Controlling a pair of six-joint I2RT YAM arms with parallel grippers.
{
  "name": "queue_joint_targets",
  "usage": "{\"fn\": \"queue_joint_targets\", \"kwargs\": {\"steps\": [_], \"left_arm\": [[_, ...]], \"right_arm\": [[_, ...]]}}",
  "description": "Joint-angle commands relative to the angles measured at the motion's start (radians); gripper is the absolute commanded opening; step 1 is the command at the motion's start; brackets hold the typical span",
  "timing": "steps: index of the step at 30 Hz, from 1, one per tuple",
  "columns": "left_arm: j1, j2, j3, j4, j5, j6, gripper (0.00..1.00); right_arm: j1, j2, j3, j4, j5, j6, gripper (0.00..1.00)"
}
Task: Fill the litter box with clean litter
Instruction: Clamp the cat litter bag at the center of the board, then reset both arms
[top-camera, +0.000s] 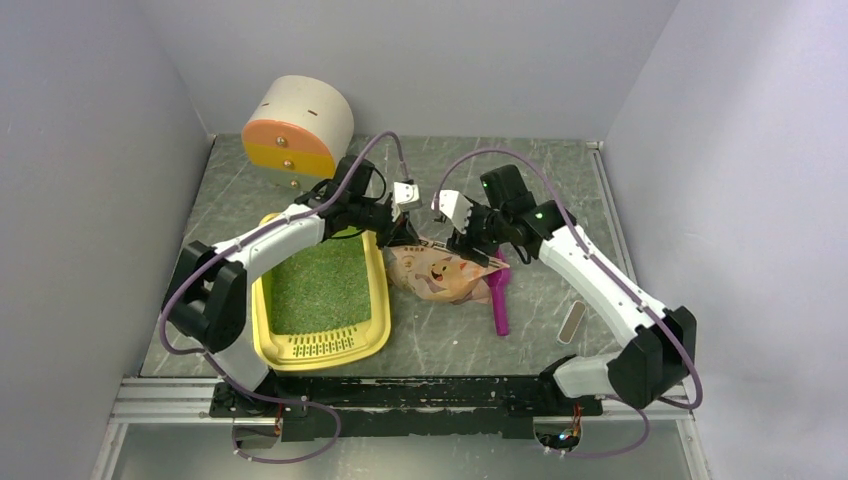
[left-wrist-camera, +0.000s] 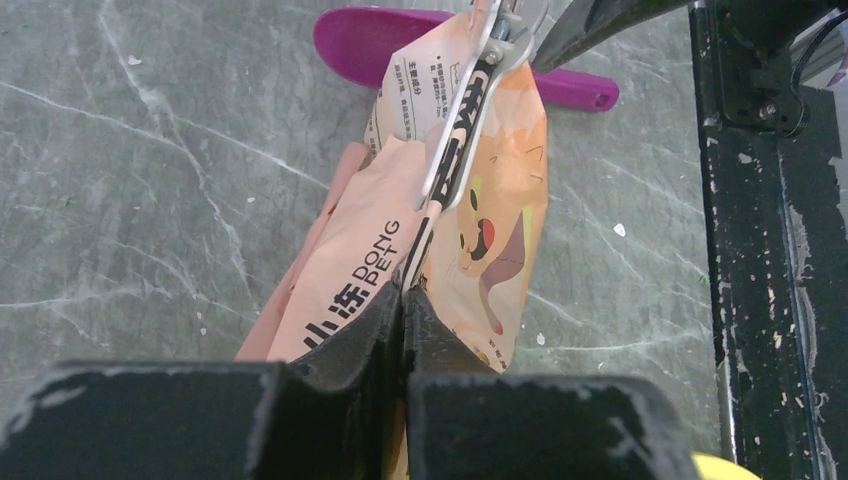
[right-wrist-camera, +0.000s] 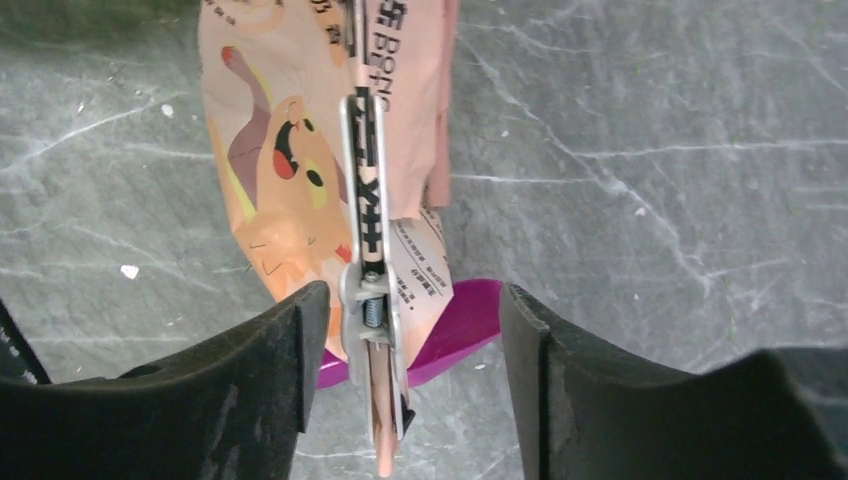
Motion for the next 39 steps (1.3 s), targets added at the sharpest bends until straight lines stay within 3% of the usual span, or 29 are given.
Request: {"fn": "queue_joint_targets", "kwargs": {"steps": [1, 3, 5, 8, 12, 16, 18, 20, 23, 26, 33, 36, 39], "left_arm": [[0.004, -0.080, -0.036, 0.132, 0.023, -0.063, 0.12], [0.005, -0.105, -0.056, 0.178, 0.000, -0.090, 0.19], [0.007, -0.131, -0.077, 0.219, -0.021, -0.118, 0.34], [0.009, -0.179, -0.121, 0.299, -0.046, -0.172, 0.49], [0.014, -0.238, -0.182, 0.433, -0.092, -0.272, 0.56], [0.019, -0.312, -0.226, 0.515, -0.176, -0.351, 0.63], [0.020, -0.359, -0.247, 0.544, -0.240, -0.397, 0.70], [0.020, -0.409, -0.254, 0.536, -0.400, -0.488, 0.79], [0.023, -0.450, -0.183, 0.390, -0.609, -0.597, 0.84], [0.023, -0.466, -0.106, 0.234, -0.783, -0.635, 0.85], [0.037, -0.560, -0.110, 0.110, -1.084, -0.676, 0.89], [0.121, -0.562, -0.065, -0.002, -1.121, -0.673, 0.91], [0.329, -0.577, -0.040, -0.055, -0.971, -0.674, 0.92]], "right_arm": [[-0.004, -0.094, -0.063, 0.148, 0.065, 0.059, 0.69], [-0.005, -0.161, -0.122, 0.311, 0.174, 0.110, 0.71], [-0.005, -0.247, -0.179, 0.427, 0.265, 0.151, 0.74], [-0.007, -0.377, -0.303, 0.619, 0.351, 0.209, 0.86], [-0.010, -0.515, -0.441, 0.866, 0.464, 0.390, 0.99], [-0.012, -0.581, -0.513, 0.973, 0.562, 0.550, 1.00], [-0.013, -0.583, -0.504, 0.958, 0.633, 0.650, 1.00], [-0.016, -0.565, -0.458, 0.884, 0.687, 0.747, 1.00], [-0.045, -0.514, -0.385, 0.753, 0.714, 0.863, 1.00], [-0.140, -0.453, -0.339, 0.679, 0.642, 0.937, 1.00], [-0.446, -0.333, -0.286, 0.612, 0.363, 1.111, 1.00], [-0.464, -0.246, -0.179, 0.498, 0.311, 1.061, 1.00], [-0.462, -0.234, -0.077, 0.453, 0.307, 1.061, 1.00]]}}
